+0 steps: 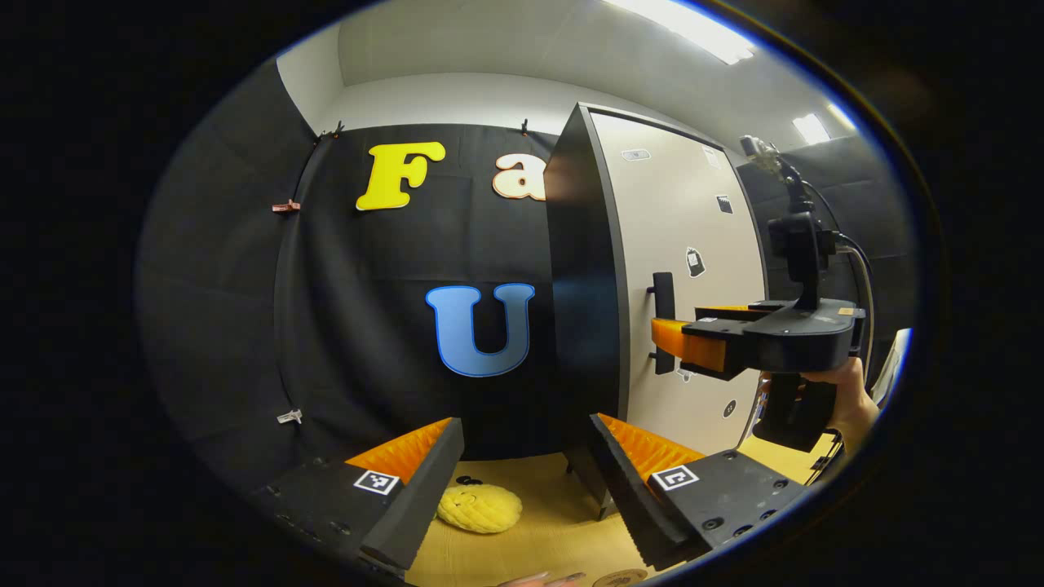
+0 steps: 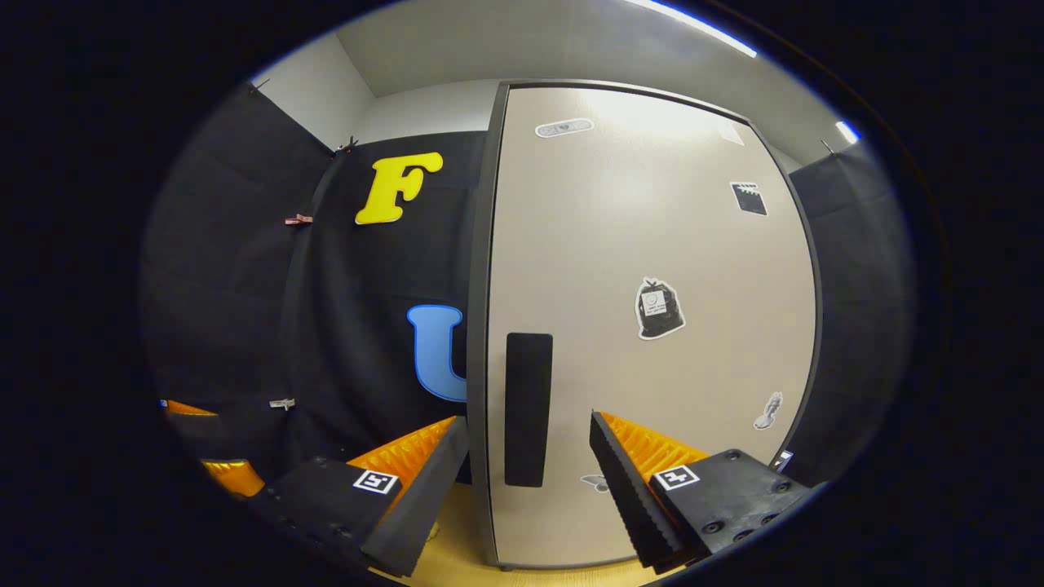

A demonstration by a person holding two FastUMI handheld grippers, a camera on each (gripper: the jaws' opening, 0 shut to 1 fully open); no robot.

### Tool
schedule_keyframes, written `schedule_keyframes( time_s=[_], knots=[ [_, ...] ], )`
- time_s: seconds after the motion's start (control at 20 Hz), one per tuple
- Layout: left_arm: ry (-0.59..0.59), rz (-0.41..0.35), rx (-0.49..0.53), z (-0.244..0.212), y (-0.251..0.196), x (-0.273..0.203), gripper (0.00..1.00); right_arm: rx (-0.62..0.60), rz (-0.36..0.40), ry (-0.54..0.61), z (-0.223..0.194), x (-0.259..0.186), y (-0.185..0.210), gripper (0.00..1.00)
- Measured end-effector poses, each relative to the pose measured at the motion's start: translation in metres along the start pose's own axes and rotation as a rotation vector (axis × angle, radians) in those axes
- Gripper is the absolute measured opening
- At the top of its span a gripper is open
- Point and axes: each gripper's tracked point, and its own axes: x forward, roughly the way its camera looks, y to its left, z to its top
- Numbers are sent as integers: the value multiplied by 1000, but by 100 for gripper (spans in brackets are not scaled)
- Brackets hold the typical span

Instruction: Open the cabinet door with the right hand, grasp the bottle in the cabinet with the left hand and place it on the coaster, then close the cabinet door with the right hand.

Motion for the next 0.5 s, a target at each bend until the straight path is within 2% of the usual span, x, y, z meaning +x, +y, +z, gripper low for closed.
schedule_keyframes(
  time_s=[0.2,0.35,0.4,0.45,0.5],
  knots=[
    [-6,-21,-16,-2,-3,2,96,17,-17,14,-8,16,2,96],
    [-2,-26,-22,-5,-2,5,96,22,-57,11,-10,25,-4,88],
    [2,-26,-29,-5,-2,5,96,24,-62,10,-10,27,-4,83],
    [6,-24,-29,-6,-1,5,96,25,-68,7,-10,28,-5,72],
    [8,-23,-25,-6,-1,6,96,25,-73,7,-10,29,-5,68]
  ],
)
